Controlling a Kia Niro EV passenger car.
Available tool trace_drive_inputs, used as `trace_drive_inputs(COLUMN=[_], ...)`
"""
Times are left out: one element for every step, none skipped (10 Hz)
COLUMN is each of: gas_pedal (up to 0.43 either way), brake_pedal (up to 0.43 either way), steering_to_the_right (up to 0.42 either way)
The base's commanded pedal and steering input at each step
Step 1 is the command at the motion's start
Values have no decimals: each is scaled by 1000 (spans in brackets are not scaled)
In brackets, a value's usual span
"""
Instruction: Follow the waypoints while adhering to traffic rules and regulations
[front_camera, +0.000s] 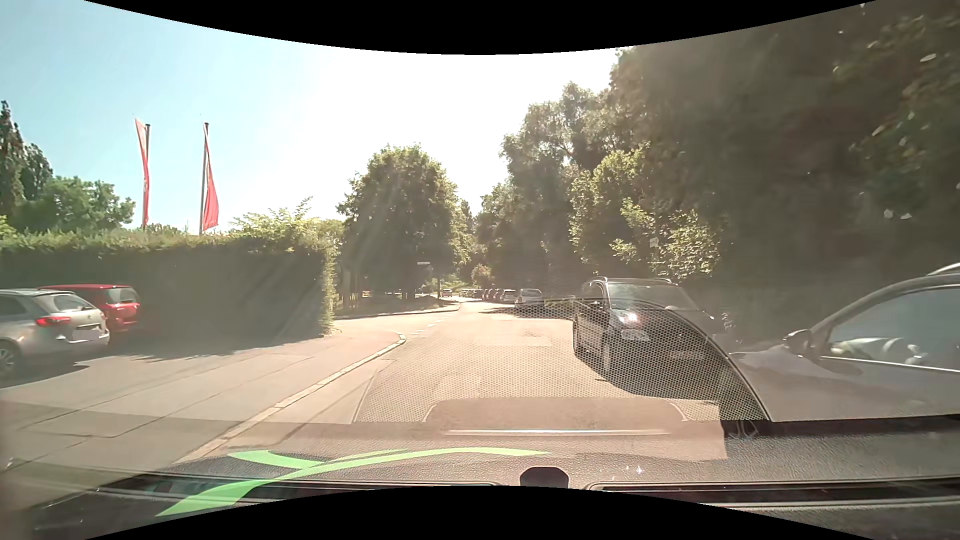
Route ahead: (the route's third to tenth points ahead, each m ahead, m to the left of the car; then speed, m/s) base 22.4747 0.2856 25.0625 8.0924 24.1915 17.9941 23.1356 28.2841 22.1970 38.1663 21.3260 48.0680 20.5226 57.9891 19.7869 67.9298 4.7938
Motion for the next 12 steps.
trace_drive_inputs(gas_pedal=[39, 39, 39, 39, 39, 39, 39, 39, 39, 39, 39, 39], brake_pedal=[0, 0, 0, 0, 0, 0, 0, 0, 0, 0, 0, 0], steering_to_the_right=[9, 9, 7, 4, 1, 1, 1, 0, 0, 1, 1, 2])
